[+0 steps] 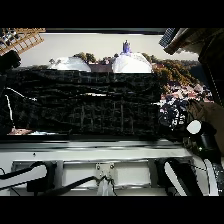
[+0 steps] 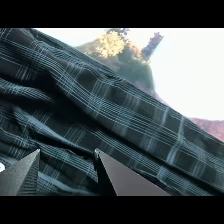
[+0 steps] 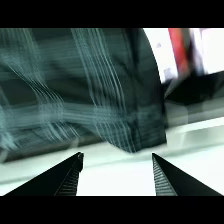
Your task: Fold the clothes and pants, and hang the long-sleeved shirts on hangers.
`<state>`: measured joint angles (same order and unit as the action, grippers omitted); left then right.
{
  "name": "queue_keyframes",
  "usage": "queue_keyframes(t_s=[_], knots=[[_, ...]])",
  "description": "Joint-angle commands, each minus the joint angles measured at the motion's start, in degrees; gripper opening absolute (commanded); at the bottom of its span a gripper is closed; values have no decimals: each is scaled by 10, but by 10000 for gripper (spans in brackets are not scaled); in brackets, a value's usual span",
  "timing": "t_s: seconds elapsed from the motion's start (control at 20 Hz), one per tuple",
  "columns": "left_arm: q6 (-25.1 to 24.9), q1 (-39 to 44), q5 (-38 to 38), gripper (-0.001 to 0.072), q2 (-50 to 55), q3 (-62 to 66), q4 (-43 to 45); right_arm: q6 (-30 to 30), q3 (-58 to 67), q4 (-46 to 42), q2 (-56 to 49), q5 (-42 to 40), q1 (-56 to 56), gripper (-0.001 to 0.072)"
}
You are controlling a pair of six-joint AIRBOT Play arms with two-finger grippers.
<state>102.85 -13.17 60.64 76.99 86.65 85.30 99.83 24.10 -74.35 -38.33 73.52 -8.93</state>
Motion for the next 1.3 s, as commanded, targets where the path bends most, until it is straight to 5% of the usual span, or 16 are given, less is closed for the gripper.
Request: queue_keyframes(t_s=[0.0,0.35,0.45,0.95,1.1,1.25], knots=[[1,5,0,340,-32,-19,-5,32,-27,11,8,3,0,523],[14,6,7,340,-38,-26,-14,98,-27,23,5,-33,0,531],[14,6,14,340,-38,-26,-14,122,-27,21,-5,-50,0,588],[14,6,18,340,-38,-26,-14,183,-31,-1,-66,-76,0,583],[14,6,18,339,-38,-26,-14,193,-31,33,-96,-132,0,553],[14,5,17,339,-37,-27,4,192,-31,58,-101,-173,1,341]])
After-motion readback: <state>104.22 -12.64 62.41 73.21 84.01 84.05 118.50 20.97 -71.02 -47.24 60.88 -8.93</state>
